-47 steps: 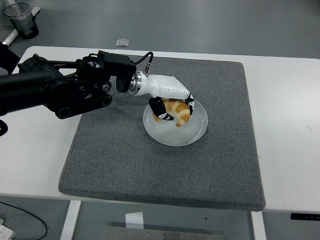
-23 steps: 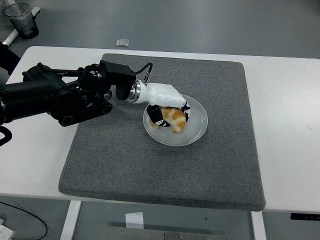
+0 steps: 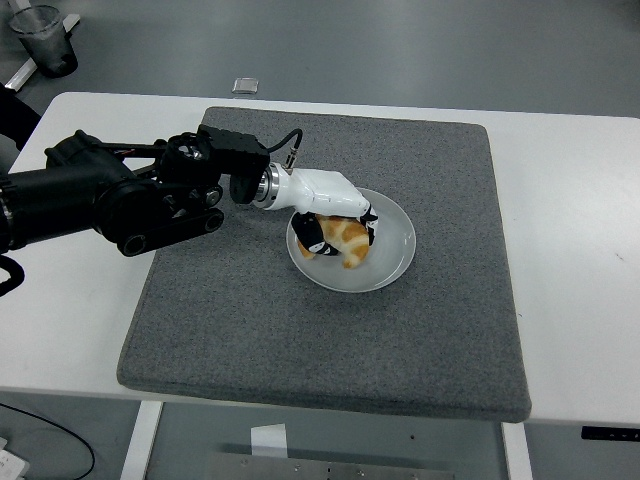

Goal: Place the bread on the plate

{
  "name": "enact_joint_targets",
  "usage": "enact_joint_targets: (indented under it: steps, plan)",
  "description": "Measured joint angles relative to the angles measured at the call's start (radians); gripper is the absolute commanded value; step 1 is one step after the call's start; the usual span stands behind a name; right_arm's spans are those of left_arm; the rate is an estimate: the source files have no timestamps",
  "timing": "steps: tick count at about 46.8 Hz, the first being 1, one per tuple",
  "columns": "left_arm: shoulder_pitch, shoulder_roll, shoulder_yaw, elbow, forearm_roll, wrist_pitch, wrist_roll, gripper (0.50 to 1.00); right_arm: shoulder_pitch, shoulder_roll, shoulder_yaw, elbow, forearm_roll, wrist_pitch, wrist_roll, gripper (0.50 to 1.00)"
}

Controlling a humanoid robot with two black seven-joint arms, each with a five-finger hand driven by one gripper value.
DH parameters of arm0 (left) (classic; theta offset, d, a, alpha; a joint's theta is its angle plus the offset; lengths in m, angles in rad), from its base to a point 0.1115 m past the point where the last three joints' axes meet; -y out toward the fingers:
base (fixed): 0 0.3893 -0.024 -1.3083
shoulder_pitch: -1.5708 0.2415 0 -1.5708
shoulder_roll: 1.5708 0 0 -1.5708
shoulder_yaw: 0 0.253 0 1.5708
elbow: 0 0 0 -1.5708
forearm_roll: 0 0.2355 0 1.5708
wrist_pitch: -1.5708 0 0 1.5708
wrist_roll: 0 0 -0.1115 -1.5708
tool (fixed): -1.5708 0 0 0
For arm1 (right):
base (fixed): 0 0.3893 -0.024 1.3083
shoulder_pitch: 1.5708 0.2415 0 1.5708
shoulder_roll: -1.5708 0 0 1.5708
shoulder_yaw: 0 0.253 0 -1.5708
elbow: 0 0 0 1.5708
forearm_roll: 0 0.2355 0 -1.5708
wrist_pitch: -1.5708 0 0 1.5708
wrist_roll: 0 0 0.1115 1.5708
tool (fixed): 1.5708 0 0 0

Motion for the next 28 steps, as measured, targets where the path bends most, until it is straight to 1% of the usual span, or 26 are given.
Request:
enact_joint_targets:
  steps: [23, 28]
  plan:
    - [0.029, 0.0, 0.0, 0.008, 0.028, 0.003, 0.0, 0.5, 0.0, 0.0, 0.0, 0.0, 0.0, 0.0, 0.0, 0.932]
    - [0.029, -0.001, 0.001, 0.01, 0.03, 0.018, 0.0, 0.5, 0.0, 0.0, 0.0, 0.0, 0.0, 0.0, 0.0, 0.932]
